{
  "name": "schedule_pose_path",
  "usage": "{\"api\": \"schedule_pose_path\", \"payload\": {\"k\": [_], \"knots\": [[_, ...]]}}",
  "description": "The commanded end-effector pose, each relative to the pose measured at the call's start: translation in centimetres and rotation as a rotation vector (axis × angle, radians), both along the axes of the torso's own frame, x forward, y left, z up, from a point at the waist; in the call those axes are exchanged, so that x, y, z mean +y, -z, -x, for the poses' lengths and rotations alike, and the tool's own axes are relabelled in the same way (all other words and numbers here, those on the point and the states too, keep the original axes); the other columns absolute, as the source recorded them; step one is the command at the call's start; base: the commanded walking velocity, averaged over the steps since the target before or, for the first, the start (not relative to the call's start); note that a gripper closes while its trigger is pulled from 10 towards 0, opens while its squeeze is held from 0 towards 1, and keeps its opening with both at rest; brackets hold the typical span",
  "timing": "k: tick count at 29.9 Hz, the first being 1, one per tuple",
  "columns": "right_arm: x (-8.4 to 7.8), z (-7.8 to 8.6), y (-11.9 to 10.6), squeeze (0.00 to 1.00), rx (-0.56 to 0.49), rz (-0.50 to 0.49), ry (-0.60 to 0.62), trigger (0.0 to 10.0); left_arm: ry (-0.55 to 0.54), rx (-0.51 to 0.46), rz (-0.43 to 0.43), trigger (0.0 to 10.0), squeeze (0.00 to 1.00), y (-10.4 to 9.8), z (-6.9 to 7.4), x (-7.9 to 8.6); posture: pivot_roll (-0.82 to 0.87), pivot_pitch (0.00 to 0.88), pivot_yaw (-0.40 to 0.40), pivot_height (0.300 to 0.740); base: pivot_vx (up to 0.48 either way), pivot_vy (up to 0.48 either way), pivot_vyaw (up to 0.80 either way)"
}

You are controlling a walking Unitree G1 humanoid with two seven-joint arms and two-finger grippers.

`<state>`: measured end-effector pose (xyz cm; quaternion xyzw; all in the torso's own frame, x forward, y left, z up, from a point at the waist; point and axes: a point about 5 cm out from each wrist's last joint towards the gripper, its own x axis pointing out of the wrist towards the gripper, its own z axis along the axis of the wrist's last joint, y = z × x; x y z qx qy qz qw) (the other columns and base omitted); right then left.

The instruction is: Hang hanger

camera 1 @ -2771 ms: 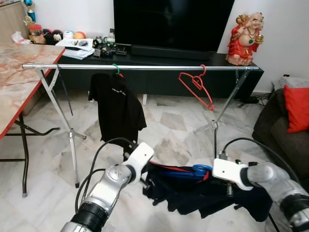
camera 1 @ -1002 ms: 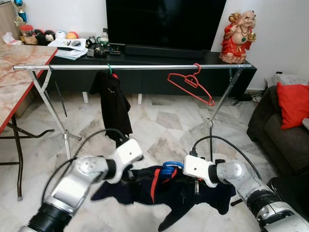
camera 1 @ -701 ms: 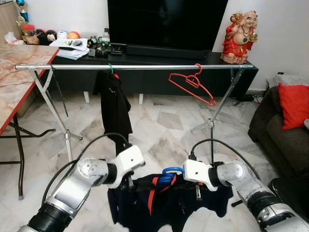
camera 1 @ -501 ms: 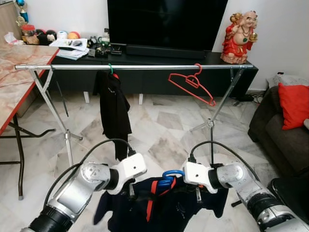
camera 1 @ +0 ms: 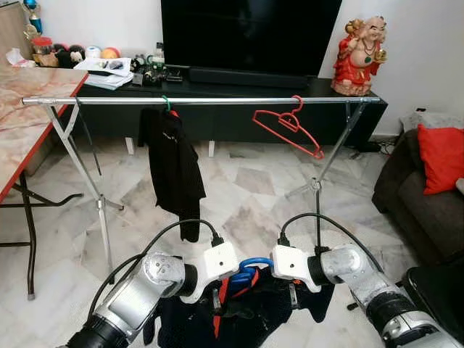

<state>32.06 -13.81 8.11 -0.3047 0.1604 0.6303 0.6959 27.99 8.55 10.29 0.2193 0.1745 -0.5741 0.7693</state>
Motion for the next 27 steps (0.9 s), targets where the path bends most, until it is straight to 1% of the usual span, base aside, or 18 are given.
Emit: {"api": "schedule_pose_path", "payload": {"k": [1,14,27], "knots": [[0.44,-0.30,-0.94,0.00,-0.045,-0.045,-0.013,0.0,0.011,-0.015,0.000,0.0,0.00,-0.04,0.02,-0.50,0.12,0.000,-0.097,0.740,0.000,0.000,0.00],[0.50,-0.21,-0.86,0.00,-0.034,-0.051,-0.013,0.0,-0.044,-0.046,0.005,0.0,0.00,-0.11,-0.71,-0.68,0.12,0.000,-0.100,0.740,0.000,0.000,0.00],[0.56,-0.10,-0.71,0.00,-0.019,-0.052,-0.016,0.0,-0.067,-0.056,0.009,0.0,0.00,-0.03,-0.91,-0.82,0.12,0.000,-0.101,0.740,0.000,0.000,0.00]]}}
